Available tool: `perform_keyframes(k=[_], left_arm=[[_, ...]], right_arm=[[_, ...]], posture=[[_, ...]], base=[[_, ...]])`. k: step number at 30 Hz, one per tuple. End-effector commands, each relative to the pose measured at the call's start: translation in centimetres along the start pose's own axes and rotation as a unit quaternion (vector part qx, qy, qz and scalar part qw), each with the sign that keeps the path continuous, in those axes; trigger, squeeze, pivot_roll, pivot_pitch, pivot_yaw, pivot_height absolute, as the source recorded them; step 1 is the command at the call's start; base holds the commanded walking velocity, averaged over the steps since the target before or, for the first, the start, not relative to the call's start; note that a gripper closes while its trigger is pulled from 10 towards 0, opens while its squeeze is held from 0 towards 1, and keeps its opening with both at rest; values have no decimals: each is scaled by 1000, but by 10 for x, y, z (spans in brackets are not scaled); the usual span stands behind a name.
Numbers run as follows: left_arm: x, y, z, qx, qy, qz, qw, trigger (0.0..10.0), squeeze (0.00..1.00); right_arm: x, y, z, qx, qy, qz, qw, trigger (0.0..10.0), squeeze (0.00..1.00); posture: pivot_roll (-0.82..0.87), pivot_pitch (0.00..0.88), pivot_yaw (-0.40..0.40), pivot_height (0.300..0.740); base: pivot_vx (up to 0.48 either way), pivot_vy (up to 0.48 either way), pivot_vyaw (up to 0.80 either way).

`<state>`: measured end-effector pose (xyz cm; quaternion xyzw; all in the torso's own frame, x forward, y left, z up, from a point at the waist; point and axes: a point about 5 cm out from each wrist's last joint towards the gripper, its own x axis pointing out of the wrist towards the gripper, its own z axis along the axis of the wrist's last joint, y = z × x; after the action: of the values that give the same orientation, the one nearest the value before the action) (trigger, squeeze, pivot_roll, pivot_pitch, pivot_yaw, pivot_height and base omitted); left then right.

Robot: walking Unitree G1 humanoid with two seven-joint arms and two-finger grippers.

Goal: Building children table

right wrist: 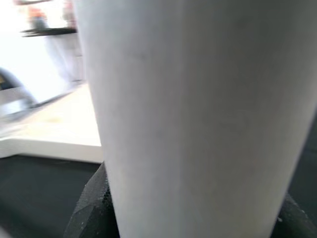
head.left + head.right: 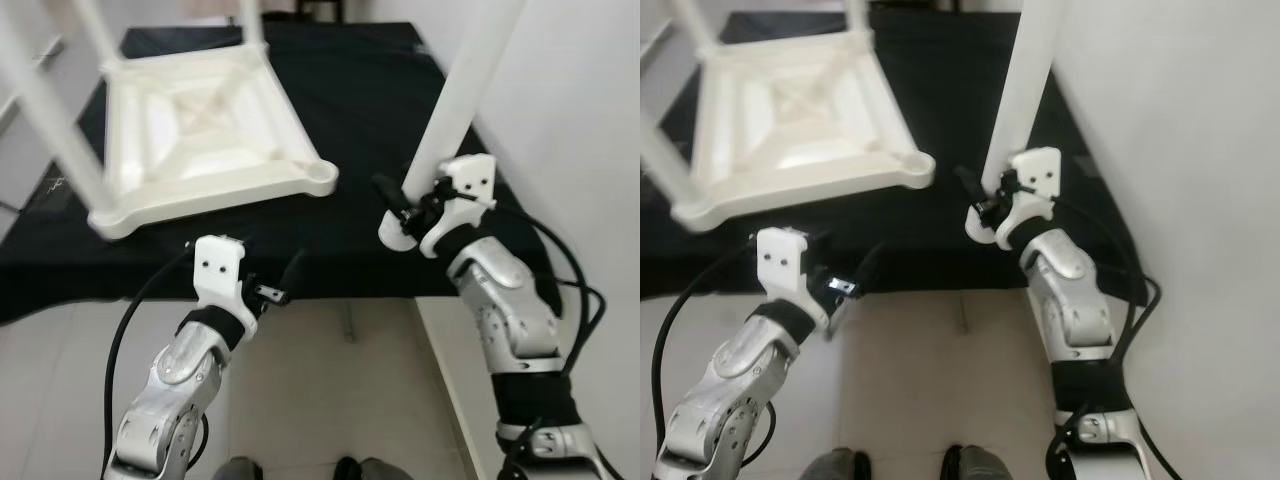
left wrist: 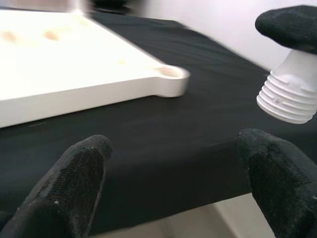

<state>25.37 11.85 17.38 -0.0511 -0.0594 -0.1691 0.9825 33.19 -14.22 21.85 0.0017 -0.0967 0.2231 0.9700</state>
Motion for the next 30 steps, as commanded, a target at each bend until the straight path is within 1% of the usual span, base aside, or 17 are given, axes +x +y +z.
perform_keyframes(k=[1,3,5,6,8,10,11,12,14,15,16,18,19,21,30], left_arm=[[1,2,-5,9,10,8,1000,10000,0],[5,4,-2,6,-1,12,1000,10000,0],[6,6,1,8,-7,11,1000,10000,0],[7,7,3,14,-12,11,1000,10000,0],[8,8,6,15,-18,11,1000,10000,0],[10,12,13,19,-29,13,999,10000,0],[10,12,13,19,-29,13,999,10000,0],[12,14,18,25,-37,11,999,10000,0],[14,14,19,27,-39,9,999,10000,0],[15,13,20,29,-41,4,999,10000,0],[17,11,20,28,-43,1,999,10000,0],[19,7,21,25,-46,-8,999,10000,0],[19,7,21,25,-46,-8,999,10000,0],[21,3,22,21,-47,-18,999,10000,0],[21,-5,18,16,-40,-36,998,10000,0]], right_arm=[[4,1,6,-9,-15,2,1000,10000,0],[7,0,9,-8,-23,-11,1000,10000,0],[8,-1,9,-4,-27,-18,999,10000,0],[9,-2,9,-19,-19,-30,999,10000,0],[9,-3,7,-14,-14,-37,999,10000,0],[9,-5,5,-6,-5,-38,999,10000,0],[9,-5,5,-6,-5,-38,999,10000,0],[10,-5,5,-4,-9,-38,999,10000,0],[11,-5,5,-11,-8,-41,999,10000,0],[12,-6,5,-19,-3,-47,999,10000,0],[12,-7,6,-13,-10,-52,999,10000,0],[13,-10,7,-33,-12,-64,997,10000,0],[13,-10,7,-33,-12,-64,997,10000,0],[14,-11,5,-27,-7,-73,997,10000,0],[14,-10,4,-8,-9,-73,997,10000,0]], posture=[[52,175,-69,740],[51,173,-68,740],[51,171,-65,740],[51,171,-65,740],[51,169,-64,740],[53,161,-59,740],[53,161,-59,740],[54,155,-57,740],[54,155,-57,740],[54,153,-57,740],[55,152,-58,740],[54,150,-56,740],[54,150,-56,740],[52,149,-54,740],[52,152,-56,740]], base=[[0,0,800],[0,0,800],[0,0,0],[0,0,0],[0,0,0],[302,0,281],[307,0,563],[337,0,0],[336,0,0],[341,0,800],[345,0,800],[349,0,800],[349,0,800],[351,0,0],[350,0,0]])
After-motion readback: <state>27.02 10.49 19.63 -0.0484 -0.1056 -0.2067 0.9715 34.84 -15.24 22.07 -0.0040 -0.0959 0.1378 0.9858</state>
